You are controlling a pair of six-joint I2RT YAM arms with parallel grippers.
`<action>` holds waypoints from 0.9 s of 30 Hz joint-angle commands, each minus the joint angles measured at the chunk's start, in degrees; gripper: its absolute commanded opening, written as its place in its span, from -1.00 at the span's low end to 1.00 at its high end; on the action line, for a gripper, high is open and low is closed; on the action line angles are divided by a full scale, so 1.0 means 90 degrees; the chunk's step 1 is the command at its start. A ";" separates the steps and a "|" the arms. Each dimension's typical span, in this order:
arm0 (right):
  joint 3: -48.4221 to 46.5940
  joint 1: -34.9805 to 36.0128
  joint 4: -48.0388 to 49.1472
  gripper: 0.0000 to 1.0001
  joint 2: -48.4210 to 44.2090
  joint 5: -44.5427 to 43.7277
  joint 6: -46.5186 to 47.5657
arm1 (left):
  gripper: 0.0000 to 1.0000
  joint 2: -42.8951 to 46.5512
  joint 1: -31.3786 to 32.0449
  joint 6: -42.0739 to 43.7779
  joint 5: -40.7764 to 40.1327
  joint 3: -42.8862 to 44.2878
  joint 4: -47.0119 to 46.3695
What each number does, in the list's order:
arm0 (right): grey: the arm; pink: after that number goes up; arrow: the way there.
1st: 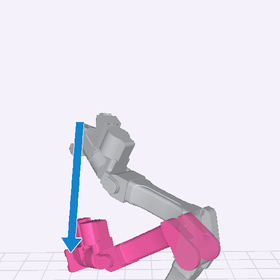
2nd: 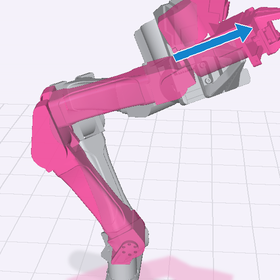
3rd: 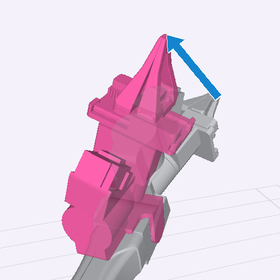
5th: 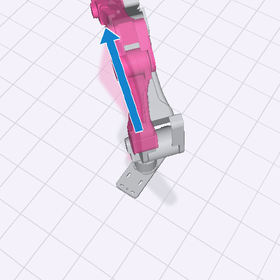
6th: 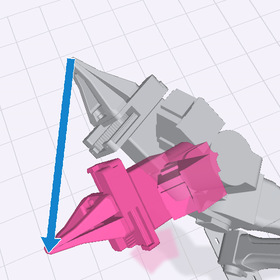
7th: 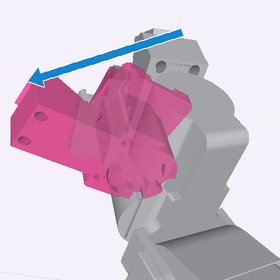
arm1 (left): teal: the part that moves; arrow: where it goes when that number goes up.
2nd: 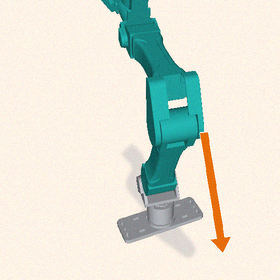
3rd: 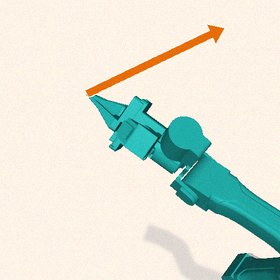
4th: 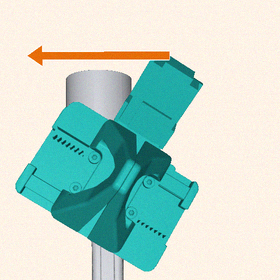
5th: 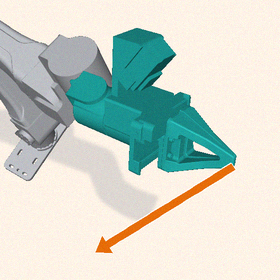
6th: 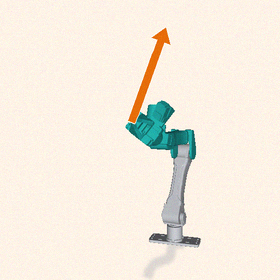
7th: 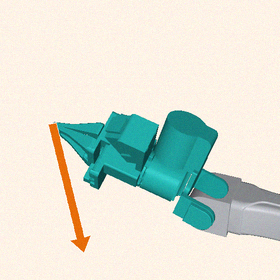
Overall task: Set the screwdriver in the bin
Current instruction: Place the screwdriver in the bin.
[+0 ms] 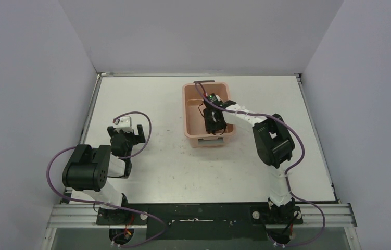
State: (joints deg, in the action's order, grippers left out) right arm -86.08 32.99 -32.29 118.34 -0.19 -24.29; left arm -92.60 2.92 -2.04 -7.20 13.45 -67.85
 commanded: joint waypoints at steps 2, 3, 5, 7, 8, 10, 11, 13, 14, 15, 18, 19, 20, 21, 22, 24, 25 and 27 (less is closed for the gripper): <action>-0.0069 0.0006 0.0339 -0.47 0.0050 -0.0059 0.0033 | 0.94 0.0039 0.0008 0.0060 0.0038 0.0116 -0.0185; -0.0073 0.0006 0.0340 -0.41 0.0046 -0.0053 0.0033 | 0.94 0.0033 0.0008 0.0061 0.0038 0.0117 -0.0191; -0.0092 0.0011 0.0337 -0.32 0.0028 -0.0048 0.0033 | 0.94 0.0041 0.0008 0.0059 0.0038 0.0112 -0.0182; -0.0125 0.0015 0.0305 -0.16 -0.0021 -0.0057 0.0034 | 0.94 0.0039 0.0008 0.0059 0.0038 0.0113 -0.0182; -0.0134 0.0016 0.0286 0.03 -0.0074 -0.0077 0.0033 | 0.94 0.0035 0.0008 0.0060 0.0038 0.0111 -0.0186; -0.0134 0.0017 0.0254 0.29 -0.0190 -0.0188 0.0024 | 0.94 0.0037 0.0008 0.0061 0.0036 0.0116 -0.0186; -0.0130 0.0024 0.0249 0.34 -0.0259 -0.0217 0.0029 | 0.94 0.0036 0.0008 0.0060 0.0038 0.0114 -0.0185; -0.0132 0.0025 0.0205 0.46 -0.0390 -0.0275 0.0032 | 0.94 0.0037 0.0008 0.0060 0.0038 0.0115 -0.0188; -0.0143 0.0021 0.0183 0.56 -0.0445 -0.0306 0.0023 | 0.94 0.0030 0.0008 0.0058 0.0031 0.0116 -0.0185; -0.0150 0.0025 0.0180 0.63 -0.0497 -0.0327 0.0021 | 0.94 0.0033 0.0008 0.0061 0.0038 0.0117 -0.0193; -0.0162 0.0023 0.0132 0.71 -0.0630 -0.0338 0.0003 | 0.94 0.0039 0.0008 0.0054 0.0038 0.0116 -0.0191; -0.0162 0.0024 0.0115 0.80 -0.0679 -0.0345 0.0000 | 0.94 0.0036 0.0008 0.0058 0.0038 0.0113 -0.0186; -0.0170 0.0025 0.0089 0.88 -0.0721 -0.0355 -0.0005 | 0.94 0.0036 0.0005 0.0053 0.0037 0.0116 -0.0186; -0.0171 0.0022 0.0073 0.97 -0.0779 -0.0364 -0.0015 | 0.94 0.0040 0.0008 0.0059 0.0036 0.0116 -0.0187; -0.0171 0.0029 0.0064 1.00 -0.0835 -0.0377 -0.0023 | 0.94 0.0036 0.0008 0.0061 0.0036 0.0114 -0.0185; -0.0181 0.0032 0.0028 1.00 -0.0945 -0.0389 -0.0025 | 0.94 0.0036 0.0008 0.0056 0.0036 0.0114 -0.0187; -0.0190 0.0035 0.0017 1.00 -0.1000 -0.0398 -0.0040 | 0.94 0.0036 0.0008 0.0058 0.0038 0.0113 -0.0189; -0.0207 0.0038 -0.0026 1.00 -0.1120 -0.0406 -0.0044 | 0.94 0.0041 0.0008 0.0059 0.0036 0.0116 -0.0186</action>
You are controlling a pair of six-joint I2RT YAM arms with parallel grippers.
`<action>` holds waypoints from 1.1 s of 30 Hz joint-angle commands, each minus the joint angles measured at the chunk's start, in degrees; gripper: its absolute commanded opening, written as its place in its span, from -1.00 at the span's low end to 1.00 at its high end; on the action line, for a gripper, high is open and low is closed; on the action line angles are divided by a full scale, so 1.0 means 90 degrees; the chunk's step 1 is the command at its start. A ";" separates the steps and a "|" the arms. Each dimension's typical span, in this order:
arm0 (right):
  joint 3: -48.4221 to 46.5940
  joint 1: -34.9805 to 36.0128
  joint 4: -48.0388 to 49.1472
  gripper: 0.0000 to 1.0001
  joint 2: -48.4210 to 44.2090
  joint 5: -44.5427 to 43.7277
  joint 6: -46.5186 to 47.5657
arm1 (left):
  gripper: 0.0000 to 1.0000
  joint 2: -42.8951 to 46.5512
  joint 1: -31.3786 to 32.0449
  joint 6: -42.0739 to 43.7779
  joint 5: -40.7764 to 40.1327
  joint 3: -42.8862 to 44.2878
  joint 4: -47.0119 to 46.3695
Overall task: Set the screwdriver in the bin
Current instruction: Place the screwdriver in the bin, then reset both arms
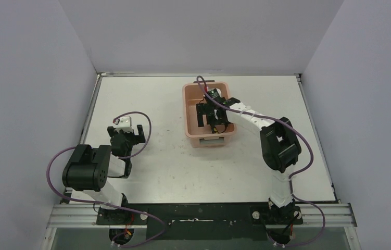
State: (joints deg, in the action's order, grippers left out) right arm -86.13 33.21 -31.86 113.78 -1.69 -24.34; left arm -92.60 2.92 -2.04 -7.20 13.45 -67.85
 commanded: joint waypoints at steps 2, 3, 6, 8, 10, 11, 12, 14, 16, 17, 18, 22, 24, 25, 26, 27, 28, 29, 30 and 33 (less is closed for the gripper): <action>-0.0238 0.0023 -0.0123 1.00 -0.0731 -0.0241 -0.0040 | 0.94 0.0037 0.0008 0.0060 0.0038 0.0115 -0.0188; -0.0273 0.0030 -0.0160 1.00 -0.0778 -0.0241 -0.0040 | 0.94 0.0040 0.0008 0.0061 0.0036 0.0114 -0.0185; -0.0433 0.0045 -0.0328 1.00 -0.0927 -0.0277 -0.0040 | 0.94 0.0036 0.0008 0.0056 0.0036 0.0109 -0.0191; -0.0577 0.0046 -0.0453 1.00 -0.1034 -0.0324 -0.0040 | 0.94 0.0027 0.0008 0.0061 0.0038 0.0116 -0.0180; -0.0709 0.0049 -0.0591 1.00 -0.1124 -0.0384 -0.0040 | 0.94 0.0036 0.0008 0.0058 0.0031 0.0114 -0.0186; -0.0764 0.0056 -0.0644 1.00 -0.1174 -0.0409 -0.0040 | 0.94 0.0037 0.0008 0.0057 0.0038 0.0116 -0.0185; -0.0796 0.0056 -0.0678 1.00 -0.1230 -0.0433 -0.0035 | 0.94 0.0029 0.0008 0.0061 0.0038 0.0115 -0.0185; -0.0826 0.0052 -0.0689 1.00 -0.1357 -0.0463 -0.0019 | 0.94 0.0032 0.0005 0.0061 0.0038 0.0117 -0.0185; -0.0870 0.0052 -0.0702 1.00 -0.1449 -0.0490 0.0001 | 0.94 0.0030 0.0008 0.0060 0.0038 0.0116 -0.0183; -0.0906 0.0053 -0.0715 1.00 -0.1488 -0.0519 0.0016 | 0.94 0.0034 0.0008 0.0055 0.0036 0.0117 -0.0191; -0.0943 0.0054 -0.0734 1.00 -0.1525 -0.0531 0.0033 | 0.94 0.0032 0.0008 0.0060 0.0033 0.0112 -0.0186; -0.1039 0.0063 -0.0767 1.00 -0.1659 -0.0601 0.0082 | 0.94 0.0038 0.0008 0.0066 0.0033 0.0114 -0.0188; -0.1036 0.0051 -0.0760 1.00 -0.1733 -0.0682 0.0100 | 0.94 0.0038 0.0008 0.0061 0.0037 0.0113 -0.0180; -0.1020 0.0049 -0.0716 1.00 -0.1775 -0.0686 0.0181 | 0.94 0.0036 0.0008 0.0059 0.0038 0.0116 -0.0183; -0.1002 0.0047 -0.0668 1.00 -0.1806 -0.0679 0.0310 | 0.94 0.0040 0.0008 0.0058 0.0038 0.0114 -0.0185; -0.1016 0.0050 -0.0673 1.00 -0.1833 -0.0704 0.0413 | 0.94 0.0034 0.0008 0.0061 0.0038 0.0116 -0.0185; -0.1066 0.0039 -0.0708 1.00 -0.1853 -0.0758 0.0481 | 0.94 0.0028 0.0008 0.0059 0.0038 0.0117 -0.0185; -0.1085 0.0035 -0.0738 1.00 -0.1873 -0.0876 0.0562 | 0.94 0.0033 0.0008 0.0055 0.0037 0.0117 -0.0188; -0.1072 0.0040 -0.0746 1.00 -0.1909 -0.1017 0.0631 | 0.94 0.0034 0.0008 0.0059 0.0038 0.0117 -0.0185; -0.0887 0.0012 -0.0644 1.00 -0.2058 -0.1397 0.1045 | 0.94 0.0036 0.0008 0.0056 0.0034 0.0114 -0.0187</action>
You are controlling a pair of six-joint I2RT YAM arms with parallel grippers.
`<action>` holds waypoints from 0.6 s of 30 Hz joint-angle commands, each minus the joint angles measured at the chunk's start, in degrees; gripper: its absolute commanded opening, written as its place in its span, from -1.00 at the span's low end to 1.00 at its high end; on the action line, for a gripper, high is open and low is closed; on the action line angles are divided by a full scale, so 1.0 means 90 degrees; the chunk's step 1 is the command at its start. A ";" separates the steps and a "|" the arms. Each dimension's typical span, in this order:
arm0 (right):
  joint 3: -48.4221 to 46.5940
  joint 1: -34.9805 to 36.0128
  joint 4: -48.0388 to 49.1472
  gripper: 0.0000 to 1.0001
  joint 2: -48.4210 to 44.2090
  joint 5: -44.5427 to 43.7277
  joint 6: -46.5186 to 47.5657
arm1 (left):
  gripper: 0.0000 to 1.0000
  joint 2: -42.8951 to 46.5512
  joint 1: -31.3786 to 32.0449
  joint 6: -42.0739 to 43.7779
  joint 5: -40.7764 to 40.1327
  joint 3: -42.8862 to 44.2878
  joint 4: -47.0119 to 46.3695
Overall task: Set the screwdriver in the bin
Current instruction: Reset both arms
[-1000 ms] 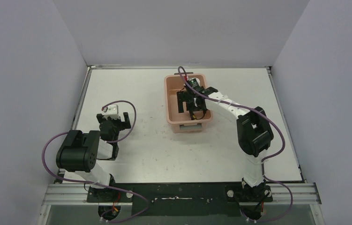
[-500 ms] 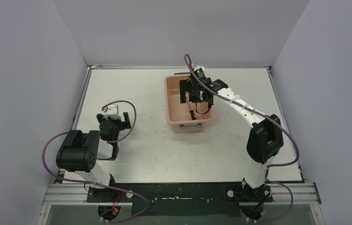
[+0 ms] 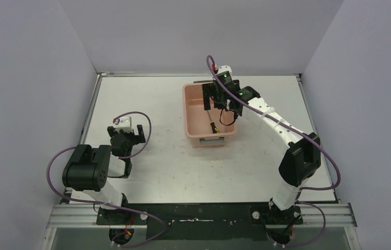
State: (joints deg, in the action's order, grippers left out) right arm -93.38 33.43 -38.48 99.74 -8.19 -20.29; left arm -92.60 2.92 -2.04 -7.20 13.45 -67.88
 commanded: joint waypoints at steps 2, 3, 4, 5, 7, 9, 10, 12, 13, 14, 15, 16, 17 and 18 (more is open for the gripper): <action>0.0111 -0.0052 0.0248 1.00 -0.0626 -0.0932 0.0862 | 0.94 0.0042 0.0003 0.0059 0.0033 0.0109 -0.0184; 0.0189 -0.0122 0.0294 1.00 -0.0683 -0.1015 0.0913 | 0.94 0.0038 0.0001 0.0058 0.0033 0.0114 -0.0183; 0.0279 -0.0222 0.0337 1.00 -0.0745 -0.1023 0.0938 | 0.94 0.0030 0.0007 0.0056 0.0037 0.0109 -0.0183; 0.0368 -0.0375 0.0382 1.00 -0.0808 -0.0926 0.0994 | 0.94 0.0034 0.0008 0.0059 0.0038 0.0116 -0.0180; 0.0571 -0.0719 0.0487 1.00 -0.0948 -0.0677 0.1101 | 0.94 0.0034 0.0008 0.0060 0.0036 0.0116 -0.0184; 0.0768 -0.1106 0.0567 1.00 -0.1091 -0.0357 0.1163 | 0.94 0.0036 0.0008 0.0057 0.0036 0.0115 -0.0182; 0.0834 -0.1307 0.0588 1.00 -0.1158 -0.0222 0.1197 | 0.94 0.0032 0.0008 0.0054 0.0037 0.0112 -0.0183; 0.0976 -0.1653 0.0616 1.00 -0.1256 -0.0060 0.1278 | 0.94 0.0027 0.0008 0.0060 0.0036 0.0116 -0.0185; 0.1039 -0.1834 0.0606 1.00 -0.1283 0.0014 0.1321 | 0.94 0.0031 0.0008 0.0058 0.0038 0.0117 -0.0185; 0.1078 -0.2009 0.0588 1.00 -0.1316 0.0115 0.1353 | 0.94 0.0026 0.0008 0.0061 0.0037 0.0117 -0.0187; 0.1113 -0.2199 0.0566 1.00 -0.1333 0.0241 0.1379 | 0.94 0.0034 0.0008 0.0057 0.0036 0.0117 -0.0183; 0.1147 -0.2400 0.0556 1.00 -0.1345 0.0383 0.1406 | 0.94 0.0038 0.0008 0.0061 0.0038 0.0115 -0.0178; 0.1184 -0.2596 0.0555 1.00 -0.1361 0.0542 0.1422 | 0.94 0.0034 0.0008 0.0059 0.0032 0.0114 -0.0189; 0.1207 -0.2793 0.0555 1.00 -0.1381 0.0698 0.1444 | 0.94 0.0033 0.0008 0.0056 0.0033 0.0116 -0.0181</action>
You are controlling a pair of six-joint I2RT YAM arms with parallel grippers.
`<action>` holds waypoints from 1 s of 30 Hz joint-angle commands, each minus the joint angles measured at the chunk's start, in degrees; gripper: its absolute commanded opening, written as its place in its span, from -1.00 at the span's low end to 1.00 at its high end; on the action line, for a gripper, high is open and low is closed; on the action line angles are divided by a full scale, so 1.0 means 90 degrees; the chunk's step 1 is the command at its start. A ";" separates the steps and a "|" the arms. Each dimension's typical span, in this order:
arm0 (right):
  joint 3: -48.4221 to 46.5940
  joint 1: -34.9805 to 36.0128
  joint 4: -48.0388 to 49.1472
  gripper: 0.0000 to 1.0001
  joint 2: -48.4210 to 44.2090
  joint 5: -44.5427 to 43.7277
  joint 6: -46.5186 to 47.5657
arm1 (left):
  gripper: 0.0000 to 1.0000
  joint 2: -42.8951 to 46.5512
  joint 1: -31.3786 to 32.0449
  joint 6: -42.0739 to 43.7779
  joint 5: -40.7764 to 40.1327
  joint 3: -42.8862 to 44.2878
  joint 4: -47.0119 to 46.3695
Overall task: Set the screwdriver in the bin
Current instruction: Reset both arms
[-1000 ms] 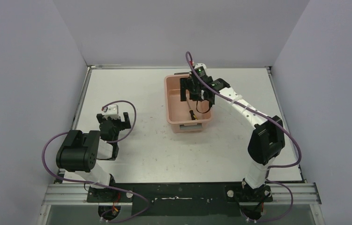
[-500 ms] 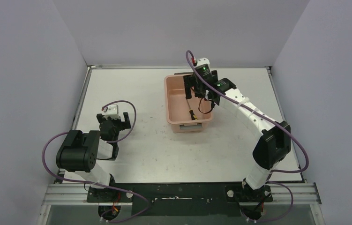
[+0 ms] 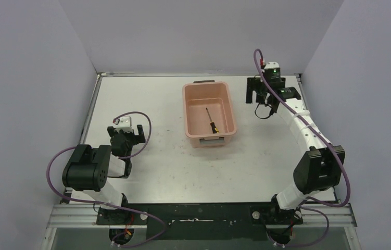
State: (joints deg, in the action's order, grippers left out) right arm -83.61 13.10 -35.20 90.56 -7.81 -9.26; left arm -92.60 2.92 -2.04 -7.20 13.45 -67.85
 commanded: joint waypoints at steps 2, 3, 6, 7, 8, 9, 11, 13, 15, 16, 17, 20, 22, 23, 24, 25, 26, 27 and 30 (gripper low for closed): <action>0.0196 -0.0834 0.0220 1.00 -0.0407 0.0814 0.0294 | 0.94 0.0032 0.0008 0.0060 0.0028 0.0112 -0.0188; 0.0226 -0.0942 0.0243 1.00 -0.0434 0.0819 0.0337 | 0.94 0.0026 0.0008 0.0055 0.0032 0.0111 -0.0186; 0.0238 -0.1158 0.0251 1.00 -0.0433 0.0819 0.0391 | 0.94 0.0039 0.0008 0.0061 0.0033 0.0114 -0.0185; 0.0222 -0.1187 0.0235 1.00 -0.0415 0.0819 0.0403 | 0.94 0.0036 0.0008 0.0061 0.0033 0.0116 -0.0185; 0.0210 -0.1199 0.0230 1.00 -0.0407 0.0819 0.0399 | 0.94 0.0028 0.0008 0.0061 0.0035 0.0116 -0.0189; 0.0201 -0.1202 0.0230 1.00 -0.0396 0.0970 0.0398 | 0.94 0.0034 0.0008 0.0061 0.0037 0.0116 -0.0188; 0.0203 -0.1200 0.0246 1.00 -0.0380 0.1043 0.0394 | 0.94 0.0035 0.0008 0.0061 0.0038 0.0111 -0.0188; 0.0209 -0.1202 0.0258 1.00 -0.0358 0.1056 0.0394 | 0.94 0.0029 0.0008 0.0061 0.0038 0.0116 -0.0191; 0.0218 -0.1205 0.0259 1.00 -0.0327 0.1063 0.0394 | 0.94 0.0034 0.0008 0.0056 0.0037 0.0114 -0.0190; 0.0218 -0.1202 0.0254 1.00 -0.0318 0.1072 0.0394 | 0.94 0.0039 0.0008 0.0060 0.0038 0.0116 -0.0186; 0.0229 -0.1204 0.0266 1.00 -0.0324 0.1078 0.0401 | 0.94 0.0034 0.0008 0.0060 0.0037 0.0117 -0.0189; 0.0284 -0.1204 0.0346 1.00 -0.0384 0.1131 0.0414 | 0.94 0.0030 0.0008 0.0061 0.0038 0.0116 -0.0185; 0.0328 -0.1204 0.0403 1.00 -0.0453 0.1149 0.0431 | 0.94 0.0036 0.0008 0.0058 0.0038 0.0116 -0.0193; 0.0345 -0.1202 0.0420 1.00 -0.0474 0.1169 0.0433 | 0.94 0.0035 0.0008 0.0056 0.0036 0.0112 -0.0187; 0.0359 -0.1204 0.0430 1.00 -0.0489 0.1173 0.0434 | 0.94 0.0032 0.0008 0.0060 0.0038 0.0113 -0.0192; 0.0363 -0.1202 0.0440 1.00 -0.0500 0.1171 0.0438 | 0.94 0.0039 0.0008 0.0060 0.0036 0.0115 -0.0186; 0.0361 -0.1203 0.0432 1.00 -0.0519 0.1175 0.0438 | 0.94 0.0036 0.0008 0.0057 0.0038 0.0114 -0.0188; 0.0363 -0.1202 0.0431 1.00 -0.0508 0.1165 0.0433 | 0.94 0.0041 0.0008 0.0059 0.0034 0.0116 -0.0184; 0.0382 -0.1201 0.0461 1.00 -0.0537 0.1177 0.0438 | 0.94 0.0030 0.0008 0.0060 0.0038 0.0114 -0.0186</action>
State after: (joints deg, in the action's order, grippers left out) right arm -80.34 2.07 -33.78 88.95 2.37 -5.74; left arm -92.60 2.92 -2.04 -7.20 13.45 -67.85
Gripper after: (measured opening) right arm 0.999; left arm 0.971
